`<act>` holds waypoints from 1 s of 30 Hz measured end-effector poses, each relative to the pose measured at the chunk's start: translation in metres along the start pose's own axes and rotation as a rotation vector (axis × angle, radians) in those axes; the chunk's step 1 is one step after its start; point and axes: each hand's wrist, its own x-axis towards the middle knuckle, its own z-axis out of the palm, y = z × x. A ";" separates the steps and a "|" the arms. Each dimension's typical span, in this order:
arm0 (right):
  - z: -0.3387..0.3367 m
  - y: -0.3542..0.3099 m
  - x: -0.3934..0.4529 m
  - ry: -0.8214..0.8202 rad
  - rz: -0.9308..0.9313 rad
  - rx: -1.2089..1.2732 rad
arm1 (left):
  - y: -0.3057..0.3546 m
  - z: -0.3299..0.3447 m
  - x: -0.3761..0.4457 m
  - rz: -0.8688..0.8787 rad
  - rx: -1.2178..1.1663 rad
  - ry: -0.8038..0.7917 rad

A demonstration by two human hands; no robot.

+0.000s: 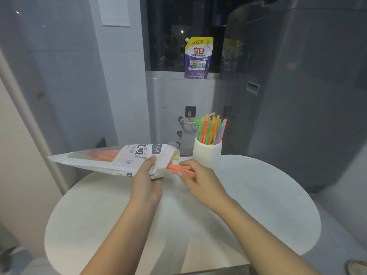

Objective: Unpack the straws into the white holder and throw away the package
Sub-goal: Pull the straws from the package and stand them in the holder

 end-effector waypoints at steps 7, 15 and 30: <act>-0.010 0.000 0.008 0.069 0.157 0.452 | 0.004 -0.003 0.003 0.042 -0.017 0.095; -0.020 0.006 0.009 0.107 0.272 0.838 | 0.006 -0.004 0.008 0.074 -0.062 0.187; 0.021 -0.007 0.009 0.288 0.378 0.998 | -0.004 0.005 -0.002 0.082 -0.046 0.159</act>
